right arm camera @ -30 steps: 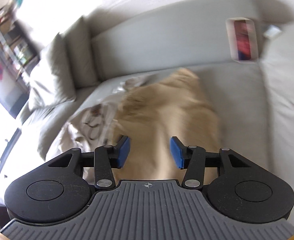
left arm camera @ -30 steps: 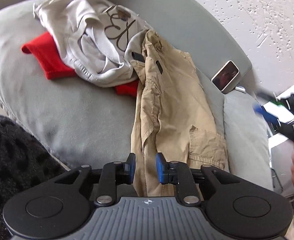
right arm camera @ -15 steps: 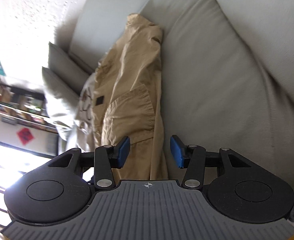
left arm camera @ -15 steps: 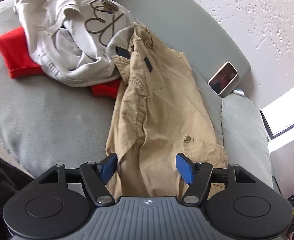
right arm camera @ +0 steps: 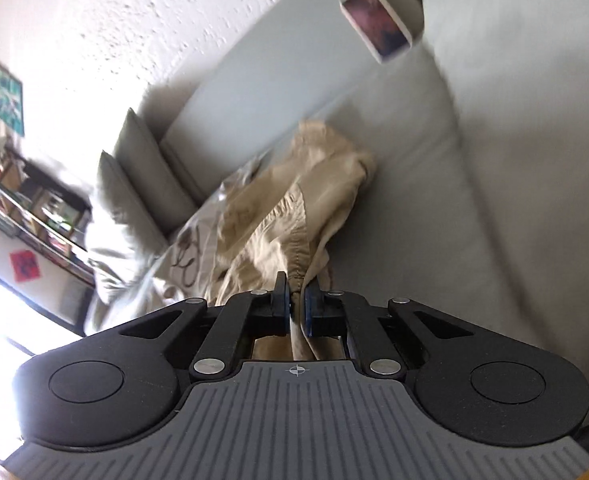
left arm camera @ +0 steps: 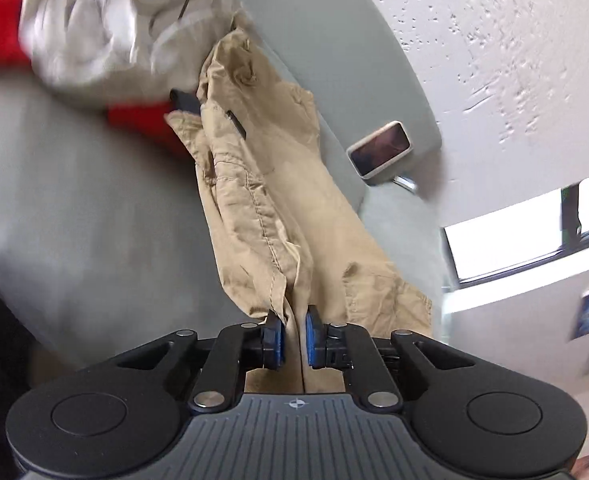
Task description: Fold clothes
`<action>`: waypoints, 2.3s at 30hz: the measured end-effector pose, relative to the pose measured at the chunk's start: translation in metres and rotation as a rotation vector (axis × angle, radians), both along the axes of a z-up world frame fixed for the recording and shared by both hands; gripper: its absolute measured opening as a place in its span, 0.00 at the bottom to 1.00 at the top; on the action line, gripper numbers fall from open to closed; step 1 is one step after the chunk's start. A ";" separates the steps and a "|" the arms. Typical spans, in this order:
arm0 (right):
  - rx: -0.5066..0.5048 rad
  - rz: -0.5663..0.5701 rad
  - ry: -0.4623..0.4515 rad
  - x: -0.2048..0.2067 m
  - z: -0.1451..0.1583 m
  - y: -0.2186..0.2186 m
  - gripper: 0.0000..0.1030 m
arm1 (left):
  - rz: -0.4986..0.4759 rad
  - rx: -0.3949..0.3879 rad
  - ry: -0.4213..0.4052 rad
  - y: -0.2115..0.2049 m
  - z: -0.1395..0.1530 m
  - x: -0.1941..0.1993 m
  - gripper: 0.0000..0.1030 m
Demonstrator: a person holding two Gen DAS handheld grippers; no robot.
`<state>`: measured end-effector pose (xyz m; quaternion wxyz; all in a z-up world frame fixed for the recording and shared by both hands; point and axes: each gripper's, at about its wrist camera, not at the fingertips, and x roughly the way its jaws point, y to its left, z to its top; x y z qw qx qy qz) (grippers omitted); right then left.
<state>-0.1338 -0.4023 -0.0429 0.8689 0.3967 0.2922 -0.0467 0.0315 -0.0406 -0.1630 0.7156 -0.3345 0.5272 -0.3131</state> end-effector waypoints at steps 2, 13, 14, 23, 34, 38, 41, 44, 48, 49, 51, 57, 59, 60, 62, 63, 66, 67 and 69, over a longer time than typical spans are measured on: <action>-0.032 0.054 0.170 0.009 -0.017 0.002 0.13 | -0.004 0.088 0.031 -0.003 -0.018 -0.005 0.15; -0.203 0.023 0.150 -0.024 0.016 0.010 0.11 | -0.111 0.362 -0.414 0.005 0.041 -0.046 0.21; -0.235 0.037 0.124 -0.019 0.021 0.013 0.08 | -0.145 0.352 -0.470 -0.004 0.044 -0.047 0.11; -0.418 0.144 0.172 0.072 -0.012 0.052 0.08 | -0.194 0.414 -0.598 -0.051 0.038 -0.032 0.08; -0.424 0.119 0.113 0.080 -0.003 0.042 0.10 | -0.101 0.505 -0.675 -0.066 0.032 -0.011 0.15; -0.436 0.141 0.189 0.098 -0.024 0.039 0.02 | -0.157 0.719 -0.621 -0.089 0.000 0.009 0.12; -0.420 0.153 0.244 0.107 -0.033 0.035 0.02 | -0.203 0.768 -0.692 -0.096 -0.002 0.006 0.12; -0.321 0.143 0.214 0.085 -0.012 0.027 0.11 | -0.194 0.716 -0.630 -0.088 0.010 0.012 0.14; -0.240 0.136 0.157 0.036 0.010 0.015 0.24 | -0.178 0.575 -0.601 -0.061 0.035 -0.005 0.20; -0.225 0.136 0.151 0.024 0.014 0.013 0.34 | -0.183 0.542 -0.602 -0.054 0.039 -0.012 0.26; -0.190 0.140 0.152 0.001 0.013 0.008 0.44 | -0.189 0.477 -0.588 -0.041 0.045 -0.024 0.38; -0.064 0.122 0.211 -0.039 -0.011 -0.004 0.53 | -0.190 0.404 -0.478 -0.031 0.034 -0.045 0.56; -0.002 0.099 0.236 -0.046 -0.022 -0.010 0.55 | -0.190 0.389 -0.441 -0.029 0.029 -0.051 0.62; 0.027 0.093 0.242 -0.048 -0.026 -0.013 0.59 | -0.191 0.381 -0.422 -0.028 0.027 -0.054 0.62; 0.081 0.094 0.230 -0.050 -0.033 -0.017 0.62 | -0.191 0.366 -0.386 -0.027 0.022 -0.060 0.63; 0.102 0.099 0.219 -0.050 -0.036 -0.018 0.62 | -0.191 0.358 -0.367 -0.026 0.020 -0.064 0.63; 0.147 0.117 0.203 -0.048 -0.045 -0.015 0.62 | -0.204 0.367 -0.311 -0.030 0.007 -0.068 0.67; 0.158 0.123 0.202 -0.047 -0.049 -0.013 0.62 | -0.204 0.368 -0.286 -0.031 0.002 -0.069 0.67; 0.160 0.129 0.200 -0.046 -0.053 -0.010 0.62 | -0.196 0.346 -0.239 -0.033 -0.008 -0.070 0.67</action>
